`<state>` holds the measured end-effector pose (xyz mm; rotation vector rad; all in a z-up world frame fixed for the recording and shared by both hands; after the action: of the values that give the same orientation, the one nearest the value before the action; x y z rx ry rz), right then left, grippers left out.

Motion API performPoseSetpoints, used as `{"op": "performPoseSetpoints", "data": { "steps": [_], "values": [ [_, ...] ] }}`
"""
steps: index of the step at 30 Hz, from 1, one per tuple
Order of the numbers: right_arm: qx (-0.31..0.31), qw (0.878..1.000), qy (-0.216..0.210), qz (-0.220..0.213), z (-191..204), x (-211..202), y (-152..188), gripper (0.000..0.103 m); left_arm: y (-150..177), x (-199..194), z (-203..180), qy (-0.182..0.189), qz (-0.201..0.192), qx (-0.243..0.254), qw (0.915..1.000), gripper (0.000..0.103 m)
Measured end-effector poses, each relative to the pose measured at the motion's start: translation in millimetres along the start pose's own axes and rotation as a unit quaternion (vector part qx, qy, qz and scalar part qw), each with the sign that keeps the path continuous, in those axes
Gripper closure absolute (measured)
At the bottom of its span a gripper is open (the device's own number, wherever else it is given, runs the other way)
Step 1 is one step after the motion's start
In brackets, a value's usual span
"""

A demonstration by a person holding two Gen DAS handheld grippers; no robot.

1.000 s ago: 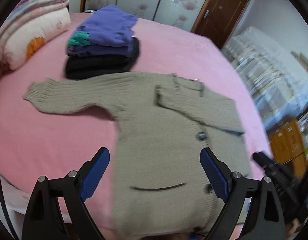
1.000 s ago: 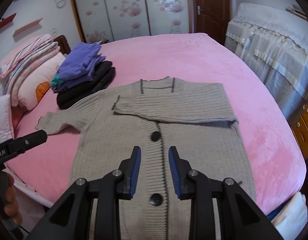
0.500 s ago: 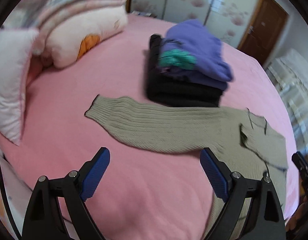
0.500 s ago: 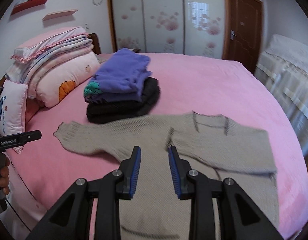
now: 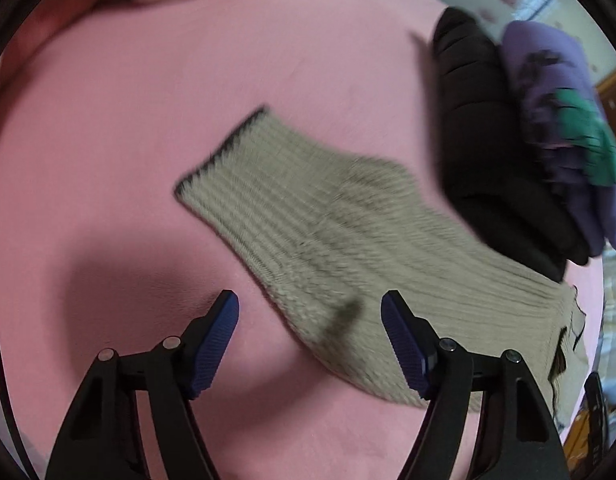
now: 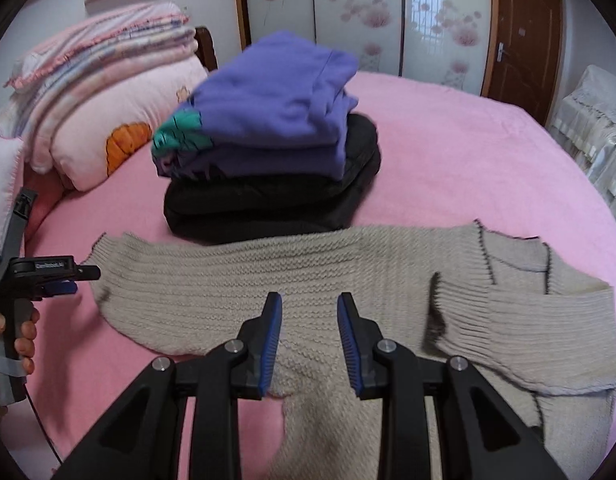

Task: Fold large clothes
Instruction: 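Grasp the other sleeve cuff with the left gripper, then fold the held sleeve across the body with the left gripper, release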

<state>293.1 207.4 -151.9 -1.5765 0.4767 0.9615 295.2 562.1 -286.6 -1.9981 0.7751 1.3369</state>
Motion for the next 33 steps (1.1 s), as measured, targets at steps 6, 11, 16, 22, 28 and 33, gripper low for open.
{"op": "performPoseSetpoints", "data": {
  "steps": [6,11,16,22,28,33],
  "values": [
    [0.000,1.000,-0.003,0.016,3,22,10,0.074,-8,14,-8,-0.027,-0.025,0.029,0.9989,0.091],
    [0.011,0.999,-0.006,0.032,-7,24,25,0.074,8,-6,-40,-0.089,-0.095,0.064,0.9894,0.094],
    [0.028,0.999,-0.007,0.029,-32,3,38,0.074,39,-53,-76,-0.055,-0.139,0.059,0.9871,0.094],
    [0.084,0.996,-0.005,0.015,-90,-37,62,0.074,110,-126,-173,0.009,-0.196,0.145,0.9698,0.094],
    [0.143,0.990,-0.002,-0.005,-149,-73,86,0.074,164,-129,-290,0.055,-0.192,0.224,0.9540,0.094],
    [0.163,0.986,0.019,-0.011,-191,-90,103,0.074,205,-75,-374,0.056,-0.162,0.258,0.9507,0.095]
  ]
}}
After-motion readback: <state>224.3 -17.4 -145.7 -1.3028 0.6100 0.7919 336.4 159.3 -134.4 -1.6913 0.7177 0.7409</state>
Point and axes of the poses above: each gripper's, at about its wrist camera, not at the fingertips, and x roughly the way its jaws point, z to its left, y to its underside, the point moved 1 cm from there along x, roughly the way its jaws point, and after that the axes turned 4 degrees about z, right-handed, at the moved point
